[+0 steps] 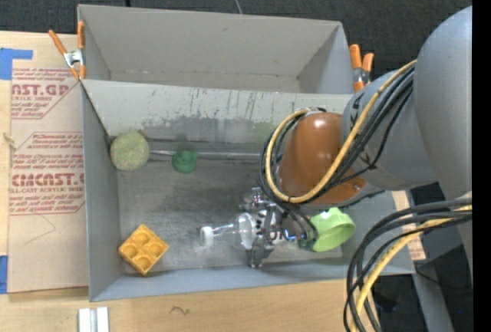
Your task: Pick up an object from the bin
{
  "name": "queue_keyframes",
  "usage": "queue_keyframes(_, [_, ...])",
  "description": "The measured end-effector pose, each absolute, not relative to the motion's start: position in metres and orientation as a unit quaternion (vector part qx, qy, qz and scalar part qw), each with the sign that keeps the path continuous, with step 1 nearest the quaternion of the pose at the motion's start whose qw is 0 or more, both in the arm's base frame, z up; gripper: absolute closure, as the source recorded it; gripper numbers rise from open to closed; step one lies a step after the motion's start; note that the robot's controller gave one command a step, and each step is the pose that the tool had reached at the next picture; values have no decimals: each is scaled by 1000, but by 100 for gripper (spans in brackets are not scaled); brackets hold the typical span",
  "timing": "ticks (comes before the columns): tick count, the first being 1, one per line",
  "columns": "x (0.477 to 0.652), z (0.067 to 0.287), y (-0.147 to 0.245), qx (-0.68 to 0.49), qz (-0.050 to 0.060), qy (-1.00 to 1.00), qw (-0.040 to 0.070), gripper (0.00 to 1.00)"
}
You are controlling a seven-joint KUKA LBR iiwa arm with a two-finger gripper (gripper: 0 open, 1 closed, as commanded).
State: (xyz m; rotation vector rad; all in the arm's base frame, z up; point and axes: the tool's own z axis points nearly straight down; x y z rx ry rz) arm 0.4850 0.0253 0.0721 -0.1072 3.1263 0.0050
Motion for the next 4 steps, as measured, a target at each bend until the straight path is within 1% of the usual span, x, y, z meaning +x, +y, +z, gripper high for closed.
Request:
queue_keyframes(1, [486,74,17,-171,1,985,9,100])
queue_keyframes(2, [486,74,17,-171,1,985,9,100])
queue_keyframes(3, [485,77,16,-171,1,985,6,100])
queue_keyframes(4, [483,87,16,-171,1,985,0,100])
